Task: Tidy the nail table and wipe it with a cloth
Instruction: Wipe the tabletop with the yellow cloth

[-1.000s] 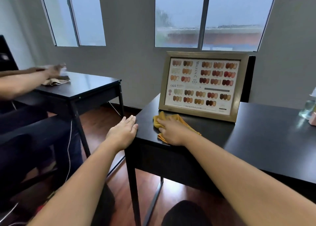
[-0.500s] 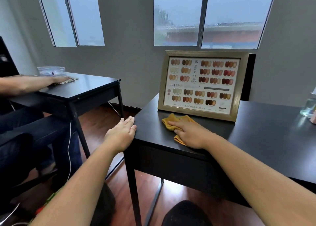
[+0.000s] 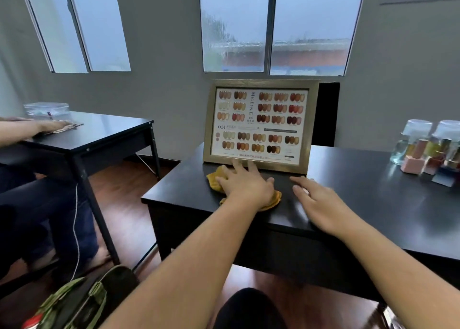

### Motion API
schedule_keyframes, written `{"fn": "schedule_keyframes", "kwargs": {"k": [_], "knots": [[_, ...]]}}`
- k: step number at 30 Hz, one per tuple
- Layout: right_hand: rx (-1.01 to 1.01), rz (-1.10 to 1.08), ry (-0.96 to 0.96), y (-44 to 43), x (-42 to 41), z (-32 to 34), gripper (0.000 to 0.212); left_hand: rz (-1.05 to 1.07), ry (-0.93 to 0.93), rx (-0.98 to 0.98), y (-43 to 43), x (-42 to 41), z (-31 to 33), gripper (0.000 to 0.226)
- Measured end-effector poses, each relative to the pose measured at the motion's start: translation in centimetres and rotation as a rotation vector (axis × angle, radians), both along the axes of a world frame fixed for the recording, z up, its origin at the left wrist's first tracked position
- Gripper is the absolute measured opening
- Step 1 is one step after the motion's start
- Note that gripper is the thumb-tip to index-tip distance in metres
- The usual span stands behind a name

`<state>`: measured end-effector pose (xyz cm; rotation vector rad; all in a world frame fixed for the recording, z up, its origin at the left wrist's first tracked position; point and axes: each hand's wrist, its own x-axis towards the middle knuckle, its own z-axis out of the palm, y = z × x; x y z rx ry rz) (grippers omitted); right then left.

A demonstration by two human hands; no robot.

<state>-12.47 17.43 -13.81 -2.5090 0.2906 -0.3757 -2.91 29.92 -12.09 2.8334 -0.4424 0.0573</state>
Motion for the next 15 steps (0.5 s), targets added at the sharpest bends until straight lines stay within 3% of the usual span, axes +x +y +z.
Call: {"fn": "schedule_keyframes", "kwargs": {"k": [9, 11, 15], "knots": [[-0.081, -0.055, 0.099, 0.1, -0.9, 0.1, 0.049, 0.08, 0.079, 0.075, 0.0, 1.0, -2.2, 0.08], [-0.078, -0.059, 0.1, -0.1, -0.9, 0.0, 0.049, 0.013, 0.047, 0.088, 0.6, 1.1, -2.4, 0.078], [-0.077, -0.065, 0.119, -0.2, -1.1, -0.1, 0.049, -0.314, -0.014, 0.125, 3.5, 1.7, -2.4, 0.06]]}}
